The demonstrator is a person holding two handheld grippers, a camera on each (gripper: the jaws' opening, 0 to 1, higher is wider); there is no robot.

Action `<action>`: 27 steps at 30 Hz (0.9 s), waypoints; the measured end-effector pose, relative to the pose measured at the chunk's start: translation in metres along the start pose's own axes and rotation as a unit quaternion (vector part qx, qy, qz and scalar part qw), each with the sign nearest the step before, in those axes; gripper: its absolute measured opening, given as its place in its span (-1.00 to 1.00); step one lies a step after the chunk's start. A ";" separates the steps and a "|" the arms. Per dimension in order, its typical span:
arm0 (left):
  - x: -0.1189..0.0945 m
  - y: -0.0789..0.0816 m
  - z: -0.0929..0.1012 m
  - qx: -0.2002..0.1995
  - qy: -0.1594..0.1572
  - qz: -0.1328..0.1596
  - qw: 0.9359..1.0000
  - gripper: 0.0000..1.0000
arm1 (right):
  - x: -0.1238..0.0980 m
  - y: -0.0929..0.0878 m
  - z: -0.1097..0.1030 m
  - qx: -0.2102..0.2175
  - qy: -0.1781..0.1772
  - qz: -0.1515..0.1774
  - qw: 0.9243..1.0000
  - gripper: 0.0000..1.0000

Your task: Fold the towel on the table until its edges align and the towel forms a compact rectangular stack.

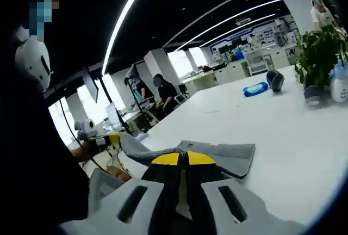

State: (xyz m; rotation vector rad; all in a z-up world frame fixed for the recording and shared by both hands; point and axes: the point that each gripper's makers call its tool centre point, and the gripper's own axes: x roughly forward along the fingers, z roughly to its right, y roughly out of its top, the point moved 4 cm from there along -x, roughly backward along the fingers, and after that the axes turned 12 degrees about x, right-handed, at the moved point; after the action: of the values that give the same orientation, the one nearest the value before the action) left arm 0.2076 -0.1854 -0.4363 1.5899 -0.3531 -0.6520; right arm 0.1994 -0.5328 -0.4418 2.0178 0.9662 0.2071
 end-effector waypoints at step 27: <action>0.063 -0.029 -0.041 0.059 0.022 -0.122 0.991 -0.94 | 0.061 0.011 0.055 -0.082 -0.086 -0.100 0.988 -1.00</action>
State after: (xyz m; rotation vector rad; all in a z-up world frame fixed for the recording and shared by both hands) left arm 0.2778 -0.1853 -0.4766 1.7748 -0.1671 -0.7923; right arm 0.2729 -0.5287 -0.4793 1.7461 1.0004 0.0026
